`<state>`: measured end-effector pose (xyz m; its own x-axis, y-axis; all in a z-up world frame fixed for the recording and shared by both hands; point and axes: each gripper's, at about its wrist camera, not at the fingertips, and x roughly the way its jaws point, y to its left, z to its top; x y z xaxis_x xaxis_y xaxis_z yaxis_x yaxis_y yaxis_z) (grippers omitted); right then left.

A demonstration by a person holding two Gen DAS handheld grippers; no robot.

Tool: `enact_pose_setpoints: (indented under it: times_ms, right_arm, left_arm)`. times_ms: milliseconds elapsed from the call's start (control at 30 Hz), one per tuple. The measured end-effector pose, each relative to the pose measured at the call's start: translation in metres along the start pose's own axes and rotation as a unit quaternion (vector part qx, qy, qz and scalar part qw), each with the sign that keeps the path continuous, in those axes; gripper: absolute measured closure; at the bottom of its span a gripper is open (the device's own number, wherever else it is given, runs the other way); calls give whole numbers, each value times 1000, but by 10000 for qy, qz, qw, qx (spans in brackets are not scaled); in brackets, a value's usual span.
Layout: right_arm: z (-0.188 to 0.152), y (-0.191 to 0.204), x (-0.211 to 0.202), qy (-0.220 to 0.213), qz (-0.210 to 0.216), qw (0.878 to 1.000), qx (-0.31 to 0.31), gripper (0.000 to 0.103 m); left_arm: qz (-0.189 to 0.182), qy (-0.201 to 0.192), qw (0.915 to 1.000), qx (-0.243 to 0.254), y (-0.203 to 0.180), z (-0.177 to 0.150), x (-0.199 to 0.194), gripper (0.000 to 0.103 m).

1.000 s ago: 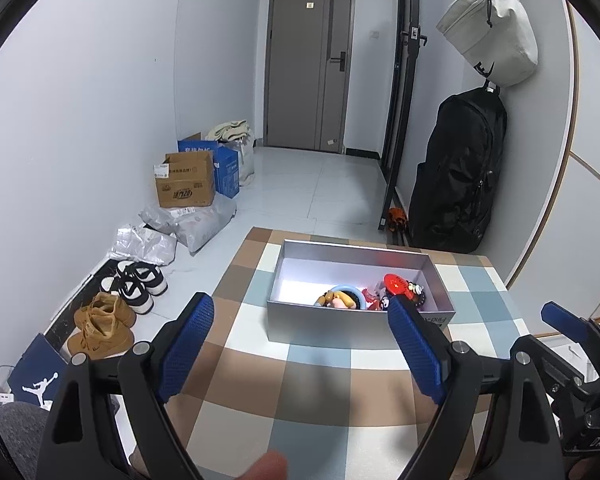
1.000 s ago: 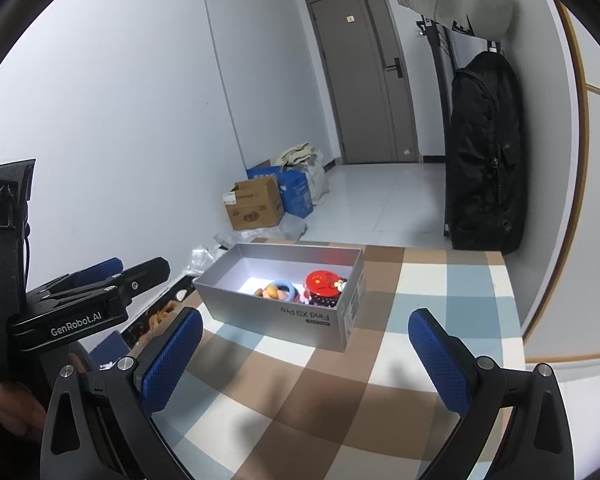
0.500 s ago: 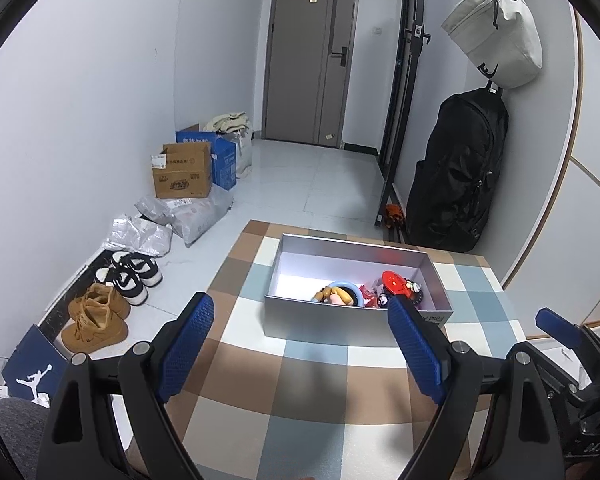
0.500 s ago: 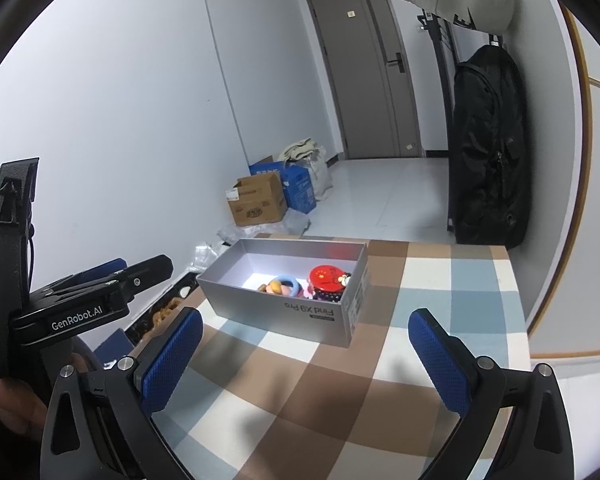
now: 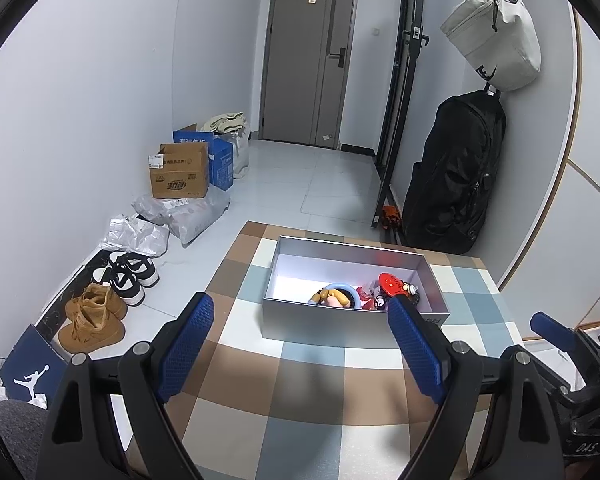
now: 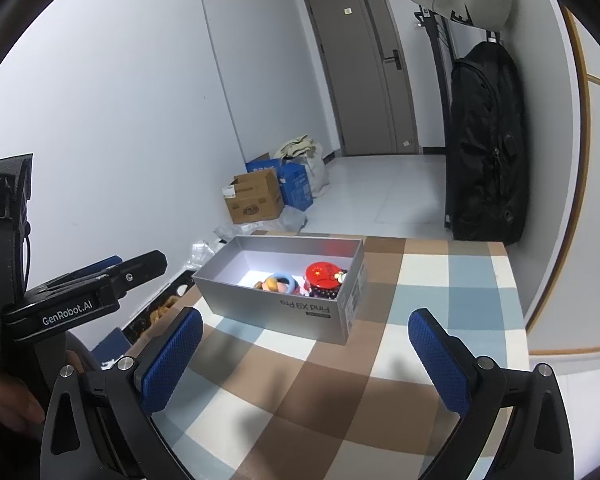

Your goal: Organize jewelry

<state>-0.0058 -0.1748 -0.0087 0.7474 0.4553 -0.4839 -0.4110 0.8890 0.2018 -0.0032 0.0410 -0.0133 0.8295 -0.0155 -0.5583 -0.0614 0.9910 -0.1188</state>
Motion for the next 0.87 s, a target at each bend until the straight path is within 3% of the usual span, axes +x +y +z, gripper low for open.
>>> enact_pose_setpoints:
  times_ms: [867]
  right_arm:
    - [-2,1,7,135,-28,9999,-33,0]
  left_arm:
    - [-79,180,9997,-172,8,2,9,17]
